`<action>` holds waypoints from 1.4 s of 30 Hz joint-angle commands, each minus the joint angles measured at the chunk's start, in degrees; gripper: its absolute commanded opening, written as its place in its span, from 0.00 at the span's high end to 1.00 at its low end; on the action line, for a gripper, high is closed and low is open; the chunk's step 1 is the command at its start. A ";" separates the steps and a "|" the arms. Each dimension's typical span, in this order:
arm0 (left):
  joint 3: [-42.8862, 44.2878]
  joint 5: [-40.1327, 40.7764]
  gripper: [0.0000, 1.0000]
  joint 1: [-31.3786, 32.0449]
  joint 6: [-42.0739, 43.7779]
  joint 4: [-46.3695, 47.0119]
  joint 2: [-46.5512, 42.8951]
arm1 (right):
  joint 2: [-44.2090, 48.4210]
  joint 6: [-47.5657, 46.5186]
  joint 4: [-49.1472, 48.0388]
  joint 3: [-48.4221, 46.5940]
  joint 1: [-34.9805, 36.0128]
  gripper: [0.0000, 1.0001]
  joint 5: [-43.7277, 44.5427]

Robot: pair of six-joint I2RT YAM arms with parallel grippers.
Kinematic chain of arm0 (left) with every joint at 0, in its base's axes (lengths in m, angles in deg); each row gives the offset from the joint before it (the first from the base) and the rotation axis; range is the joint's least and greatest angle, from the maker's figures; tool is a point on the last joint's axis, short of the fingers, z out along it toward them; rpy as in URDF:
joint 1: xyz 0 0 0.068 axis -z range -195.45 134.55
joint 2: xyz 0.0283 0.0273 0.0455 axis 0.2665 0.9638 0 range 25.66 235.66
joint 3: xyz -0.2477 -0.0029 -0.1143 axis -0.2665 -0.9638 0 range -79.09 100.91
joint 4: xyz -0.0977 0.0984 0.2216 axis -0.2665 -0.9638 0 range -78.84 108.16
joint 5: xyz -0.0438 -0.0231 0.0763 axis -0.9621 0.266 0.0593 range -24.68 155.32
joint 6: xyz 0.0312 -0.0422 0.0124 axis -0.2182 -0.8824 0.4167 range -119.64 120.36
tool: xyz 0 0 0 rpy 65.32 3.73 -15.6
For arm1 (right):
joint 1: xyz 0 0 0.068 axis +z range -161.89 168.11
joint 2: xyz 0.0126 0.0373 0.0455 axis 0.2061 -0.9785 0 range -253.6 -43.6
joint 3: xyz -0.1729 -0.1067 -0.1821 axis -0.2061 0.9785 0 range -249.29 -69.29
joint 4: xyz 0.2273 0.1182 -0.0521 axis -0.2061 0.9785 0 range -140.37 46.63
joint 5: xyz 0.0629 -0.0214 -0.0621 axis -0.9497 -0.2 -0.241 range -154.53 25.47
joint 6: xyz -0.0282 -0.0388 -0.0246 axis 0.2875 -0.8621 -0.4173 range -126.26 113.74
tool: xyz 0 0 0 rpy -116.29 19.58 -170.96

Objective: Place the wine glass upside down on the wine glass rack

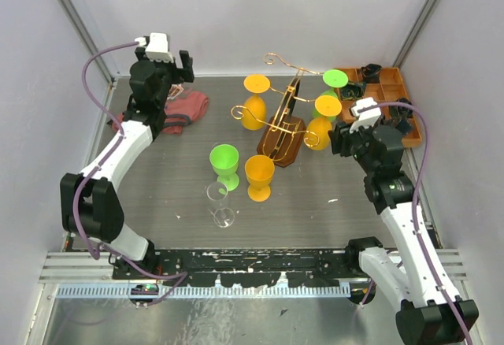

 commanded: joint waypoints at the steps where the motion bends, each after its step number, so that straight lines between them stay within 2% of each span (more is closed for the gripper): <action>1: 7.02 -1.26 0.04 -0.40 -1.51 -13.50 0.52 | 0.88 3.46 14.30 -8.98 0.19 0.49 -0.68; 4: 9.66 -2.38 0.03 -0.59 -2.71 -17.56 1.70 | 1.69 6.98 19.75 -11.15 0.23 0.49 -1.63; 9: 11.37 -3.09 0.01 -0.60 -4.00 -18.86 2.59 | 2.99 11.80 26.45 -13.12 0.26 0.47 -3.08; 15: 12.84 -4.27 0.00 -0.63 -4.66 -21.11 2.93 | 2.82 12.08 28.98 -15.79 1.35 0.45 -4.91; 20: 12.29 -5.18 0.01 -0.60 -4.97 -21.86 1.94 | 0.91 10.68 29.77 -19.08 4.47 0.45 -2.59; 30: 10.26 -5.62 0.02 -0.38 -5.59 -22.28 0.83 | -9.26 8.72 28.39 -28.43 23.50 0.46 8.74; 36: 9.68 -4.75 0.02 -0.17 -5.42 -21.68 0.19 | -15.32 7.24 27.59 -33.03 38.23 0.45 17.34; 39: 9.62 -4.63 0.02 -0.10 -5.42 -21.66 0.13 | -18.55 6.19 26.68 -33.30 42.45 0.45 18.31; 42: 9.69 -4.72 0.02 -0.08 -5.34 -21.85 0.24 | -21.43 6.02 24.50 -32.98 43.63 0.45 14.72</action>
